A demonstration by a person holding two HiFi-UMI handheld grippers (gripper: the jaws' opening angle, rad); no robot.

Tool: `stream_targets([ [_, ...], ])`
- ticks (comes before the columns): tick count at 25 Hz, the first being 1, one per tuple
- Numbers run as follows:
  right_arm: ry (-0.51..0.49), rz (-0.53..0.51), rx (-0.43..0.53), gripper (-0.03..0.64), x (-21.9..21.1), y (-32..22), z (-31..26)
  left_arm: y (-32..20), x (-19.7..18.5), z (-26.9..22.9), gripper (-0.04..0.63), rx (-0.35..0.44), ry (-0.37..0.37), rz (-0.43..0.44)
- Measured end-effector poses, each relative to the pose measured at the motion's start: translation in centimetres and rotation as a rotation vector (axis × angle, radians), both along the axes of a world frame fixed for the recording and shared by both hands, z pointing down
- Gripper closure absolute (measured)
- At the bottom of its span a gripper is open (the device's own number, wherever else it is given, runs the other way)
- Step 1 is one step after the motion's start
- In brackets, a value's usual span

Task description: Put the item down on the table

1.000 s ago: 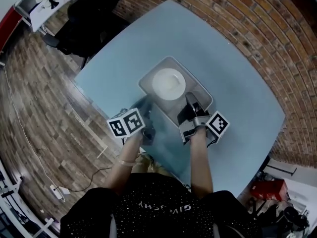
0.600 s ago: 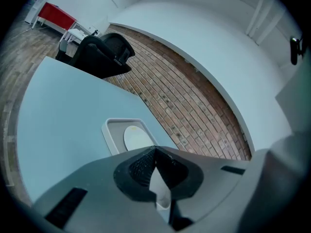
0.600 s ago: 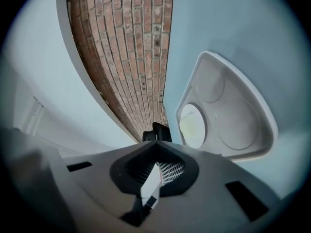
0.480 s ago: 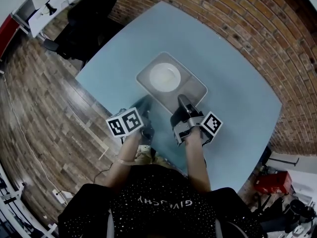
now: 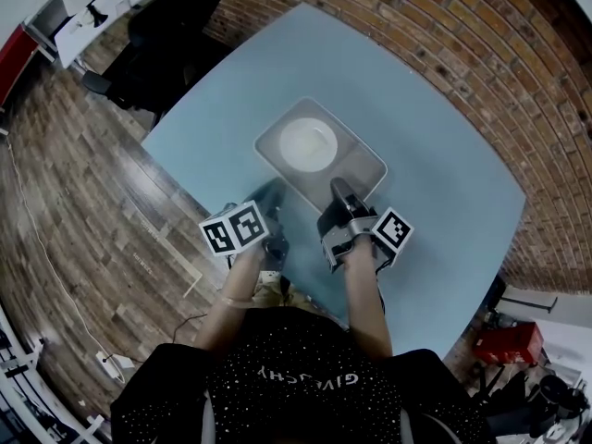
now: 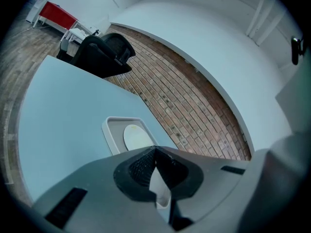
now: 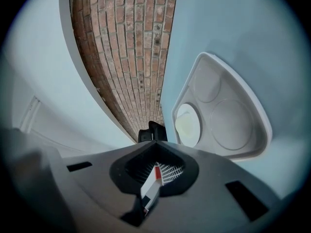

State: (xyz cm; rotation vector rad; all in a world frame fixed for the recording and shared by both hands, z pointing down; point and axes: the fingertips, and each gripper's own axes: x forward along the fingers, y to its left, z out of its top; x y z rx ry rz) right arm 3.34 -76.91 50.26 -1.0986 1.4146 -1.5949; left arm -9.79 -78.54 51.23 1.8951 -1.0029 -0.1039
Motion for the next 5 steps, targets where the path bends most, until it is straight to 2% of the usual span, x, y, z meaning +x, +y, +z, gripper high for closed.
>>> stream_targets([
  [5,0.010,-0.005,-0.011,0.606,-0.29,0.28,0.27,0.29,-0.54,0.23,0.584,-0.008,-0.010,-0.006],
])
